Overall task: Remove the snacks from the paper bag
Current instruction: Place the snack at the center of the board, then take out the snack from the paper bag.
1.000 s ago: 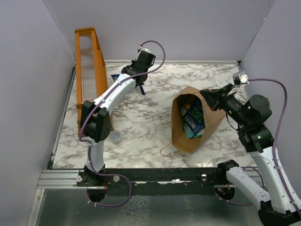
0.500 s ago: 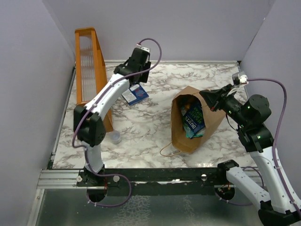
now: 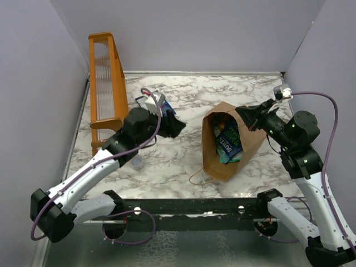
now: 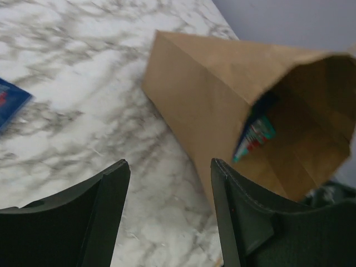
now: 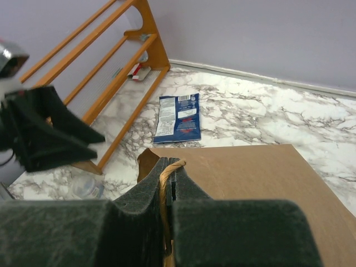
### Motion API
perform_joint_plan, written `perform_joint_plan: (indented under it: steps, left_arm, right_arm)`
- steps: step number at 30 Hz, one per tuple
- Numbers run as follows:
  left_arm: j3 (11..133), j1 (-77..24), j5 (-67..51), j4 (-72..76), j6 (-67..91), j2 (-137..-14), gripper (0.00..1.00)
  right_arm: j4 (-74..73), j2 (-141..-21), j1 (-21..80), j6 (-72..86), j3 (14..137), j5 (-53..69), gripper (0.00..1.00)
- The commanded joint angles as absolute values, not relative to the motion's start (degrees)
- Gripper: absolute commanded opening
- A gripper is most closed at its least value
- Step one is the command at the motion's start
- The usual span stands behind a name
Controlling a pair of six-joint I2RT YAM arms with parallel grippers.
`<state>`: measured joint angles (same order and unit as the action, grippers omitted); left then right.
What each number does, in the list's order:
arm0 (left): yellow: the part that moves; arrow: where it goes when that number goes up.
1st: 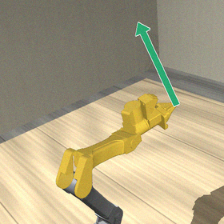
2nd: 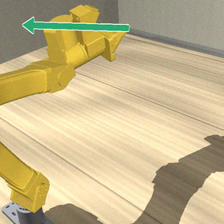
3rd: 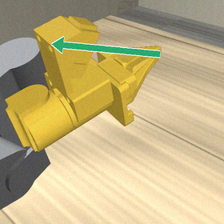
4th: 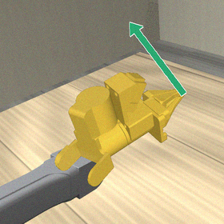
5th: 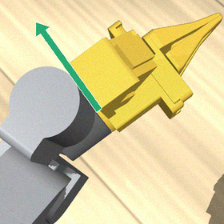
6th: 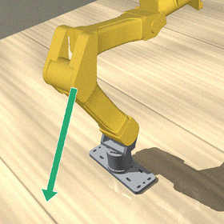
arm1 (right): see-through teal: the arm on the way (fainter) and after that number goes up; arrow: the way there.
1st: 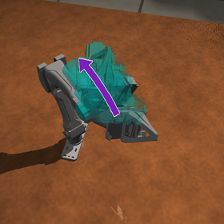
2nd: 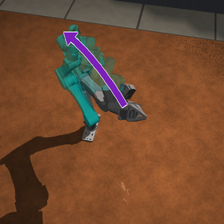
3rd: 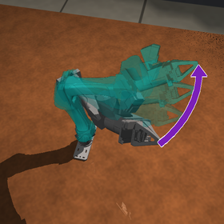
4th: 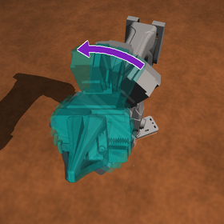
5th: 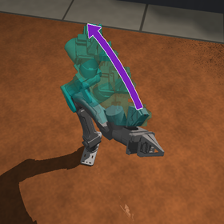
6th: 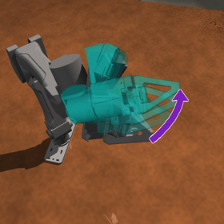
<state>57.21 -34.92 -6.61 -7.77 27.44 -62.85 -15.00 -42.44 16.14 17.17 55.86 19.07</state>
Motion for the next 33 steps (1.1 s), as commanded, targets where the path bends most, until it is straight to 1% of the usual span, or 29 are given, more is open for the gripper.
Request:
perform_joint_plan:
  steps: [1,4,5,8,11,14,16,18,22,25,30,33]
  left_arm:
    - [46.82,-45.91,-5.99,8.21,33.57,-55.70,0.63]
    - [42.62,-54.67,1.56,12.08,32.97,-54.78,0.63]
    - [42.37,-58.14,6.08,12.39,31.83,-55.58,0.63]
    - [44.59,-68.12,17.12,12.50,25.79,-60.08,0.63]
    - [48.60,-74.65,22.41,12.40,20.61,-66.92,0.63]
    - [52.97,-75.65,22.69,11.85,18.47,-74.00,0.63]
    - [55.75,-75.72,23.83,11.35,17.31,-78.50,0.62]
    - [57.49,-75.69,23.42,13.18,14.99,-82.21,0.60]
    - [59.49,-75.59,24.16,17.71,11.88,-87.56,0.59]
    - [59.50,-75.23,24.36,22.50,10.60,-90.98,0.59]
    - [63.28,-73.81,25.80,22.34,10.33,-97.60,0.61]
    - [63.23,-72.61,25.59,24.43,10.27,-100.83,0.62]
  right_arm:
    - [-14.01,-42.40,16.35,16.20,57.04,18.36,0.02]
    - [-13.77,-42.78,16.35,16.35,57.17,18.67,0.02]
    - [-13.81,-42.84,16.35,16.40,57.28,18.79,0.02]
    - [-14.14,-42.89,16.35,16.37,57.63,18.73,0.02]
    - [-14.31,-42.74,16.35,16.40,57.70,18.63,0.02]
    - [-14.43,-42.63,16.35,16.54,57.57,18.61,0.02]
    - [-14.27,-42.50,16.35,16.68,57.46,18.63,0.02]
    - [-14.21,-42.54,16.35,16.88,57.53,18.70,0.02]
    - [-13.93,-42.54,16.35,17.33,57.90,19.11,0.02]
    - [-13.83,-42.45,16.35,17.75,58.26,19.37,0.02]
    - [-14.03,-42.46,16.35,17.80,58.61,19.61,0.02]
    - [-14.15,-42.21,16.35,17.89,58.44,19.51,0.02]
